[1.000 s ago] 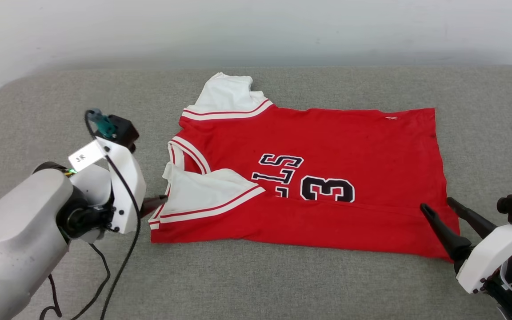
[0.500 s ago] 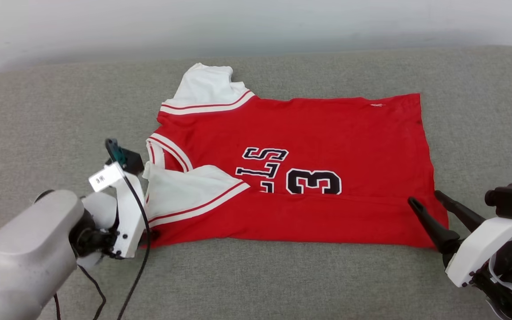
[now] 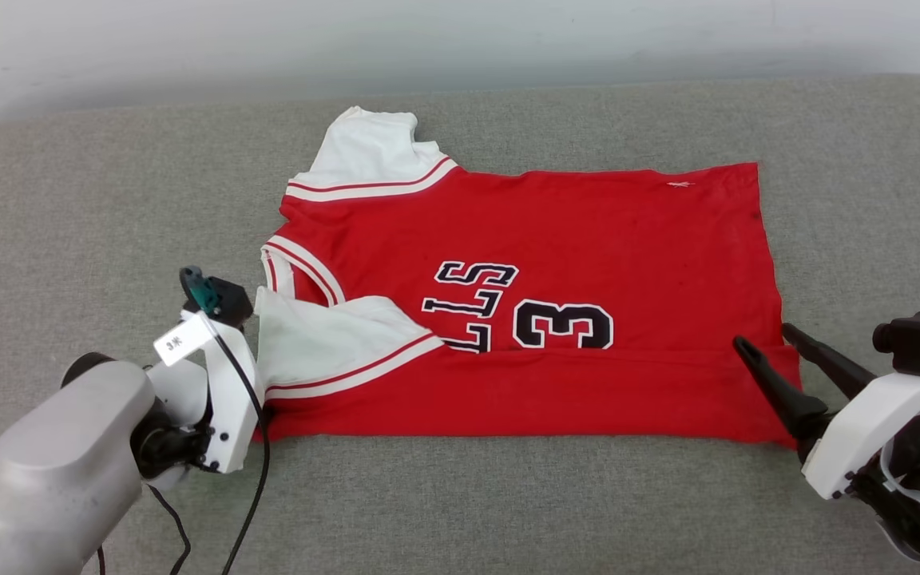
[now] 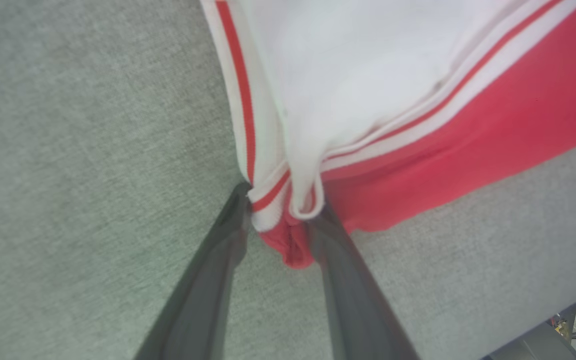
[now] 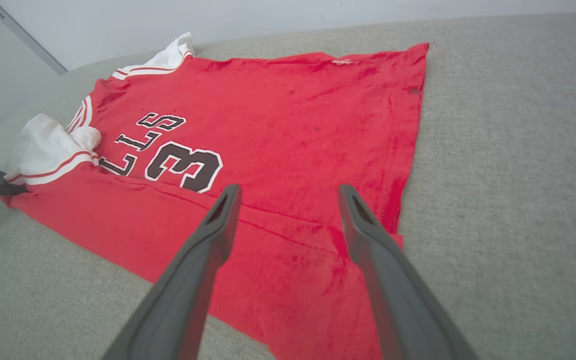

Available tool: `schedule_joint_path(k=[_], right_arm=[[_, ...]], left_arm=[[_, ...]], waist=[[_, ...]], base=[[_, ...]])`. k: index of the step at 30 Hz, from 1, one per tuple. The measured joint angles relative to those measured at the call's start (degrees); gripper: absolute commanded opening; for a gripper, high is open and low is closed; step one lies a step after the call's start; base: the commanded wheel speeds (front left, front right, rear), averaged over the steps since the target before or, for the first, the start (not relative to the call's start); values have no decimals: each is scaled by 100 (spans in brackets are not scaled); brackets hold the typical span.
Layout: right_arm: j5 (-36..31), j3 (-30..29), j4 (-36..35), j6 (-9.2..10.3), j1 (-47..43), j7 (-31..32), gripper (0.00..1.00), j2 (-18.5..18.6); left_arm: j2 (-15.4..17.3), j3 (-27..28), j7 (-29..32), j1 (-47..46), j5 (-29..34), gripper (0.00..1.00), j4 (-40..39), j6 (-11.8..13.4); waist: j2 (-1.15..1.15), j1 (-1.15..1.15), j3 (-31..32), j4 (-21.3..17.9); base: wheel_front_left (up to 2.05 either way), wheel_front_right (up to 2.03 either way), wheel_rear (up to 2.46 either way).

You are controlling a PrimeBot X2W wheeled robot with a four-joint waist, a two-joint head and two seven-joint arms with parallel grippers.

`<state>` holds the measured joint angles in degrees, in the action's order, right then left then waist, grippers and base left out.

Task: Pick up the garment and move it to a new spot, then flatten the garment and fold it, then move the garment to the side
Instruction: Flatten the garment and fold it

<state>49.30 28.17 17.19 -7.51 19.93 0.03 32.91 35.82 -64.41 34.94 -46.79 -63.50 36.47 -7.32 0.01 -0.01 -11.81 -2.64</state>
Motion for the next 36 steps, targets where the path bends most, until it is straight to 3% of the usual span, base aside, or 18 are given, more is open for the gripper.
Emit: schedule_joint_path(k=[11,16,21,27,36], right_arm=[[-350,-42,-338,0,367,563,100,783],[-265,57,-641,-1,516,1739,100,1270],[-126,32,-684,0,565,2869,100,1445],[-116,-3,-516,0,464,3588,100,1241],[-349,26,26,0,297,3674,100,660]], left_arm=[[111,-165,-675,37,51,0,-492,-7],[226,-167,-901,-45,82,0,-876,-8],[320,-171,-990,-79,143,0,-1126,-8],[322,-171,-1028,-160,211,0,-1302,-4],[366,-156,-1145,-233,289,0,-1393,27]], waist=[[0,1,160,124],[0,1,227,168],[0,1,229,207],[0,1,130,275],[0,1,-95,347]], base=[[0,0,0],[0,0,0],[0,0,0],[0,0,0],[0,0,0]])
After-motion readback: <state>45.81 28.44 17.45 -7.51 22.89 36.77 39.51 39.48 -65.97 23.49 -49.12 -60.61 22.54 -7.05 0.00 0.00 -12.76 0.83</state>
